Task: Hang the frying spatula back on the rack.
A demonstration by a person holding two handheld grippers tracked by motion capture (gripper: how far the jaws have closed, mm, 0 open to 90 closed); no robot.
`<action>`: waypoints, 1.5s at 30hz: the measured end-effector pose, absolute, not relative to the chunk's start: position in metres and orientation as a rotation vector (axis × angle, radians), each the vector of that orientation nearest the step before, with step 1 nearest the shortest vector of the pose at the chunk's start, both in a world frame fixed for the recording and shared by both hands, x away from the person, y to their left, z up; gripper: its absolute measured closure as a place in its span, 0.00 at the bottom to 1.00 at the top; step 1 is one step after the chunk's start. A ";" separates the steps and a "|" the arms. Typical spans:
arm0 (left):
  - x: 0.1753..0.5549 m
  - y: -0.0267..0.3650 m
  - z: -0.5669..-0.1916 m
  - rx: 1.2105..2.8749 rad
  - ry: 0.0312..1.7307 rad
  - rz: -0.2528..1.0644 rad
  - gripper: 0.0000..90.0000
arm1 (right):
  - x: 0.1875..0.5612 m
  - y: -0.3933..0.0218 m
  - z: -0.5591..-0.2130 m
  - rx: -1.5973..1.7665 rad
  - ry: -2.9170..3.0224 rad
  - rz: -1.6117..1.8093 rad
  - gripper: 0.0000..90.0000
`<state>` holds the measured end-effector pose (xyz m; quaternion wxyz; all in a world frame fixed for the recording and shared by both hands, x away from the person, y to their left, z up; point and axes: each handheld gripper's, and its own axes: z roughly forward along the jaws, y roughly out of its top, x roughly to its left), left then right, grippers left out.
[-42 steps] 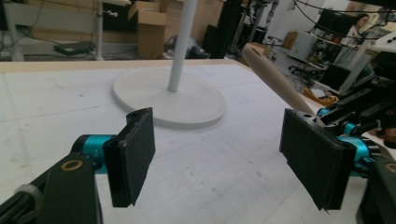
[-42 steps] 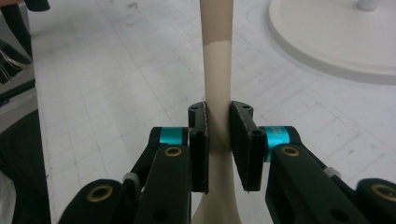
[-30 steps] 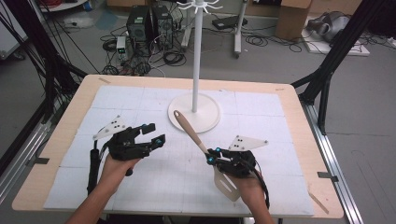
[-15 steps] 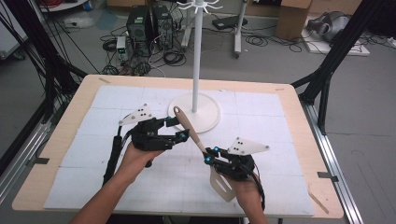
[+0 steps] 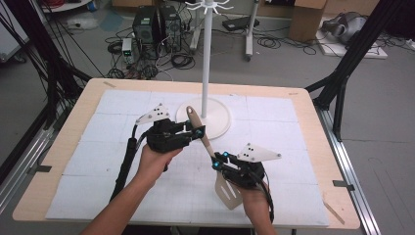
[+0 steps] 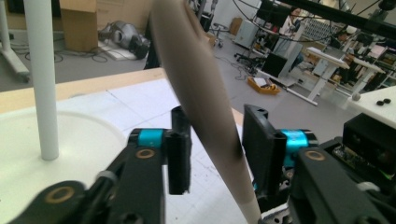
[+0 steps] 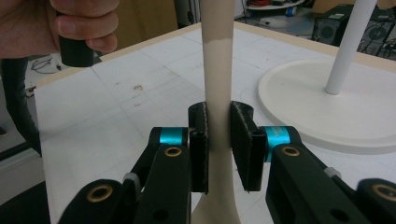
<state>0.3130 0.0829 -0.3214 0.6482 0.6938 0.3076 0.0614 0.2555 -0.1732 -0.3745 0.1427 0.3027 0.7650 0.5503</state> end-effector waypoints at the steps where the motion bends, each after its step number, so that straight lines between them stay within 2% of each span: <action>1: 0.313 0.082 -0.320 1.576 0.697 0.140 0.73 | 0.255 -0.173 -0.374 0.878 2.201 1.583 0.86; 9: 0.312 0.075 -0.307 1.556 0.652 0.108 0.81 | 0.257 -0.168 -0.371 0.878 2.165 1.616 0.86; 18: 0.315 0.072 -0.292 1.546 0.629 0.081 0.82 | 0.256 -0.169 -0.363 0.871 2.112 1.647 0.85; 21: 0.319 0.075 -0.287 1.552 0.618 0.106 0.82 | 0.257 -0.178 -0.361 0.901 2.061 1.626 0.69; 24: 0.324 0.078 -0.281 1.558 0.599 0.126 0.82 | 0.257 -0.186 -0.360 0.923 2.028 1.610 0.65; 25: 0.328 0.081 -0.276 1.573 0.583 0.144 0.82 | 0.256 -0.196 -0.359 0.951 1.993 1.587 0.56; 26: 0.328 0.081 -0.276 1.573 0.583 0.144 0.82 | 0.256 -0.196 -0.359 0.951 1.993 1.587 0.56; 38: 0.359 0.090 -0.234 1.645 0.482 0.210 0.82 | 0.256 -0.256 -0.370 1.076 1.889 1.398 0.28; 42: 0.372 0.092 -0.216 1.653 0.442 0.213 0.82 | 0.259 -0.259 -0.375 1.096 1.889 1.361 0.23; 45: 0.381 0.091 -0.206 1.665 0.427 0.216 0.82 | 0.259 -0.260 -0.376 1.106 1.894 1.365 0.23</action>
